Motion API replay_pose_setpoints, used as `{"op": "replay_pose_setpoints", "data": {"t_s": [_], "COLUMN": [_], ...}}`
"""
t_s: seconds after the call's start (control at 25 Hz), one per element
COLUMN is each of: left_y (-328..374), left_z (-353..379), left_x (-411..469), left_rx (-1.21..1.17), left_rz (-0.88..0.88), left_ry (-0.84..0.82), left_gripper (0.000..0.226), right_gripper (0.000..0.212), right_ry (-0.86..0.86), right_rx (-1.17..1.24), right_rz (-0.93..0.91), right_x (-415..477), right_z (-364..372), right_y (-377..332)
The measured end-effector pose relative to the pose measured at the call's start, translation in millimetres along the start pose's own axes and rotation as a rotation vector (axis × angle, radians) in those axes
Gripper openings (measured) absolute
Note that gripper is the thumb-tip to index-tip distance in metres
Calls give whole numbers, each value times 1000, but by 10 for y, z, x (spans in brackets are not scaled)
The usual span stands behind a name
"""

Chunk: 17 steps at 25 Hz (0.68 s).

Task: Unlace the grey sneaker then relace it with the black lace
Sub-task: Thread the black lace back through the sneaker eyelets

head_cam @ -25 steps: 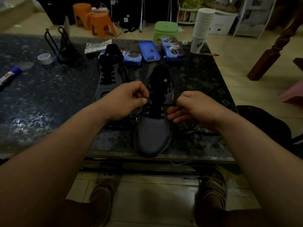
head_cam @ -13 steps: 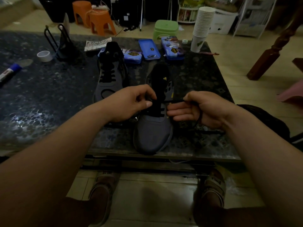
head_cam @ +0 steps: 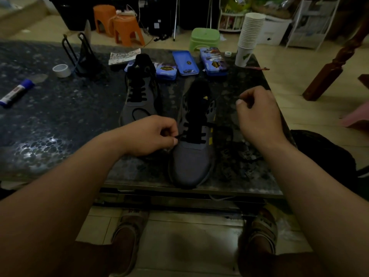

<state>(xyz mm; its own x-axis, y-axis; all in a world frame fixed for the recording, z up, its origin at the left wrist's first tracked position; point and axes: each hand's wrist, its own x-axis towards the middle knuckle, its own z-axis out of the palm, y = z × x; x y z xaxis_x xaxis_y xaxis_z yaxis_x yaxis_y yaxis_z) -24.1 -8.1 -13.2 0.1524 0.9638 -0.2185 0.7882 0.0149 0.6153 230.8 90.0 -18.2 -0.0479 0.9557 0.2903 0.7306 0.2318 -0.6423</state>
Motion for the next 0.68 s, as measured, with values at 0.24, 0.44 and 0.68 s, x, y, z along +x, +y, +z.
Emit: {"op": "replay_pose_setpoints", "data": {"t_s": [0.24, 0.44, 0.68], "left_y": [285, 476, 409], "left_z": [-119, -191, -284], "left_x": [-80, -70, -101], "left_rx": [-286, -290, -691], "left_rz": [142, 210, 125], "left_ry": [261, 335, 394], "left_gripper": [17, 11, 9], "right_gripper": [20, 10, 9], "right_ry": [-486, -493, -166], "right_rx": [352, 398, 931], "right_rz": [-189, -131, 296], "right_x": [-304, -300, -46], "right_z": [-29, -105, -605], "right_y": [-545, -725, -391]}}
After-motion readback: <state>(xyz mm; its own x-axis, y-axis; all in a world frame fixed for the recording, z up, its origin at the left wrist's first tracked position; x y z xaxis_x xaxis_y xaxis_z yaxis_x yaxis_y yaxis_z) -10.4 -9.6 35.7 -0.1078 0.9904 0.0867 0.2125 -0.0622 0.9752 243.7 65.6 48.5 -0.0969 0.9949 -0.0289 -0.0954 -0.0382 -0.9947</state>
